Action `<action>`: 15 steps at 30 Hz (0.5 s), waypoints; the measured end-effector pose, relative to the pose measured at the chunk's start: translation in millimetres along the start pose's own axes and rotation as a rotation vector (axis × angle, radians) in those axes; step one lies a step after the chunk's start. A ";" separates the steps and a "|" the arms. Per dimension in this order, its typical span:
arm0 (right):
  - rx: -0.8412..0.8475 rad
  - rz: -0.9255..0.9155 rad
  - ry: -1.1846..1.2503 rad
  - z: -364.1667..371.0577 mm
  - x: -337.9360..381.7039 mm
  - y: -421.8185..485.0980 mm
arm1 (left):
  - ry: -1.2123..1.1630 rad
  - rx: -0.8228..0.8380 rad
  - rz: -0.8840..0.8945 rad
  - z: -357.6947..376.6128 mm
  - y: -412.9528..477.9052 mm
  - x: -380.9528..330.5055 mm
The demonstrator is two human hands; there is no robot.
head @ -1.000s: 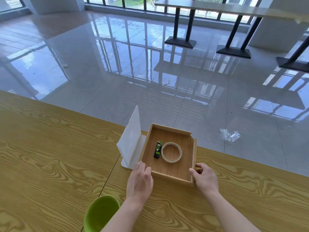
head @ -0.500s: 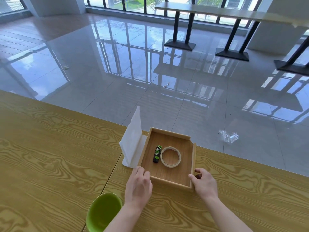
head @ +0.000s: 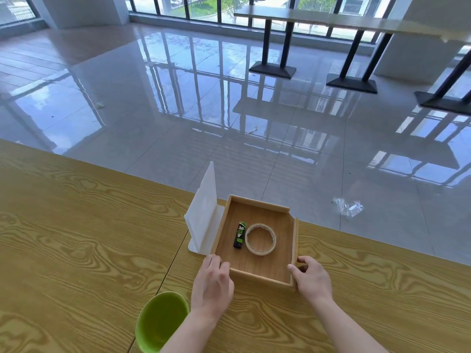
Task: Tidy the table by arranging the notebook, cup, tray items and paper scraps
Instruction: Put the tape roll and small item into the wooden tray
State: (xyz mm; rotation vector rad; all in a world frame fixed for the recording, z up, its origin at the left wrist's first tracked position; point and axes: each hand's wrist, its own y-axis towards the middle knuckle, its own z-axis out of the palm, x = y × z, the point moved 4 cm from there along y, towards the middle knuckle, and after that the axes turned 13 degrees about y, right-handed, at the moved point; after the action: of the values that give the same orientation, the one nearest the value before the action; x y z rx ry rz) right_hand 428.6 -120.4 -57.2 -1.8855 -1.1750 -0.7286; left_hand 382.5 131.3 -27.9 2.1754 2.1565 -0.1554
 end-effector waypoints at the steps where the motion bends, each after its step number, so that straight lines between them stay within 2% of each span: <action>1: 0.002 0.006 0.001 0.2 -0.1 0.1 | -0.002 0.007 0.003 -0.1 0.0 -0.1; 9: 0.004 0.001 -0.003 -3.2 6.9 -2.5 | -0.036 0.006 -0.009 -11.0 0.5 4.1; 15: -0.033 -0.119 -0.091 -15.7 26.4 -12.5 | 0.027 0.014 -0.004 -19.7 -2.8 4.0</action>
State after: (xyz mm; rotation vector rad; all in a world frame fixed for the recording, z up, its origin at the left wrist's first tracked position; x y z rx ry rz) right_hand 427.0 -118.2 -24.2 -1.9059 -1.3495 -0.7367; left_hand 380.1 137.7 -8.8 2.1937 2.1804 -0.1416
